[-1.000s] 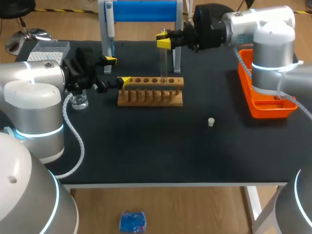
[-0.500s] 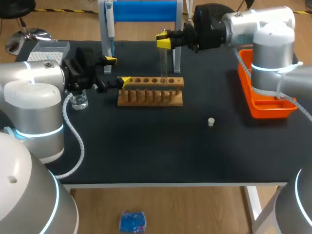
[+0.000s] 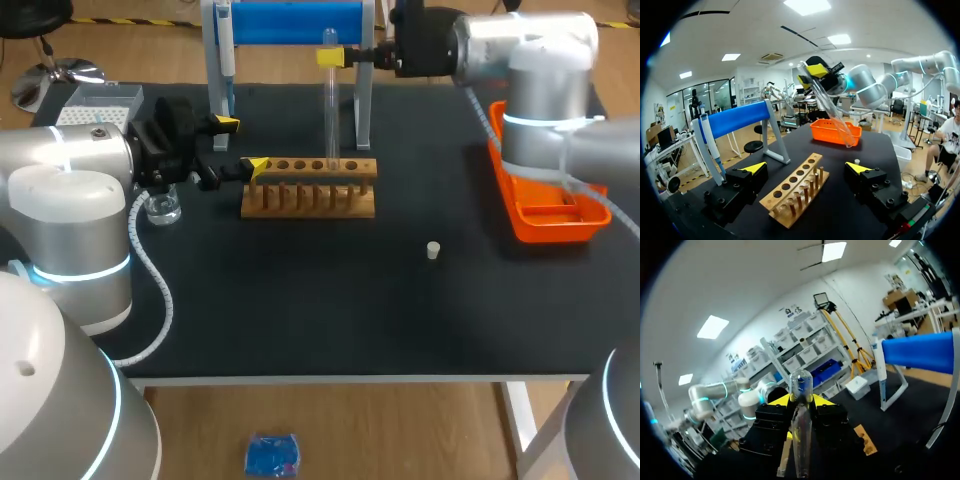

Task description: Invert the test tube, pick up the pipette, mount the tip to pipette, aspirate from beaker and dispense into the tube, eject the tip, return the pipette, and cap with the stopper.

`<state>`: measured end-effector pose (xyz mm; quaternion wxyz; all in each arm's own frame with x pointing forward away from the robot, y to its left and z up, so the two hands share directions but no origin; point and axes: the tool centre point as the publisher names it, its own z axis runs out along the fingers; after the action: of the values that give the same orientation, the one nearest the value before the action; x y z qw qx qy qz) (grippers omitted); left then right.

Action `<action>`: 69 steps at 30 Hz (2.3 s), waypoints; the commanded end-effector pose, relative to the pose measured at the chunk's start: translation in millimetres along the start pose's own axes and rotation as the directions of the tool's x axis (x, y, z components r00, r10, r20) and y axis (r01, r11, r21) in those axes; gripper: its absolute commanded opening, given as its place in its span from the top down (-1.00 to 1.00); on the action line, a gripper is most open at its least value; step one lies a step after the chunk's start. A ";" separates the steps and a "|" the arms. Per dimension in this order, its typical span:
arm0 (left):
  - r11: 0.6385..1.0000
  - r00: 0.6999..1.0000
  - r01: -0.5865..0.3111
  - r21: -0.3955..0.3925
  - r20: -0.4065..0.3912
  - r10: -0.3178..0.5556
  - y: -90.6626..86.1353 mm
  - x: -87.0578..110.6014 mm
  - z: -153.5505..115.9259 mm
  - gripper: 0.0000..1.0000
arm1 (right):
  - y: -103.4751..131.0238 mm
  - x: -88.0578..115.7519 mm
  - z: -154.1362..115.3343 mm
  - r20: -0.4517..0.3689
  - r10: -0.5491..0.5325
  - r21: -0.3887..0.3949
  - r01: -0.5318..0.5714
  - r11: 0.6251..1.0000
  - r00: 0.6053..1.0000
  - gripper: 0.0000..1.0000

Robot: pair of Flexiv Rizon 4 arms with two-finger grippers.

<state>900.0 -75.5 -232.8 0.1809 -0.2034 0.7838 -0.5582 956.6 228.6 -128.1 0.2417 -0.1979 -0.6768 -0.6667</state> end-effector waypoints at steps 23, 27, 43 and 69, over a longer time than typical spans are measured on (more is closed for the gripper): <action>1.000 1.000 -0.001 0.004 0.004 0.001 1.1 1.1 -0.4 -1.00 | -1.9 -9.8 4.1 0.217 0.822 -0.073 -0.831 0.551 0.526 1.00; 1.000 1.000 -0.001 0.004 0.004 0.001 1.1 1.1 -0.4 -1.00 | -1.9 -9.8 4.1 0.217 0.822 -0.073 -0.831 0.551 0.526 1.00; 1.000 1.000 -0.001 0.004 0.004 0.001 1.1 1.1 -0.4 -1.00 | -17.4 -16.1 -12.0 -0.027 0.831 -0.031 -0.831 0.555 0.556 1.00; 1.000 1.000 -0.001 0.004 0.004 0.001 1.1 1.1 -0.4 -1.00 | -39.4 -16.4 -30.8 -0.024 0.815 0.000 -0.815 0.579 0.579 1.00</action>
<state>899.9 -75.5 -232.9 0.1809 -0.2035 0.7836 -0.5584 950.0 198.5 -169.8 0.5278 -0.4801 -0.5041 -0.4867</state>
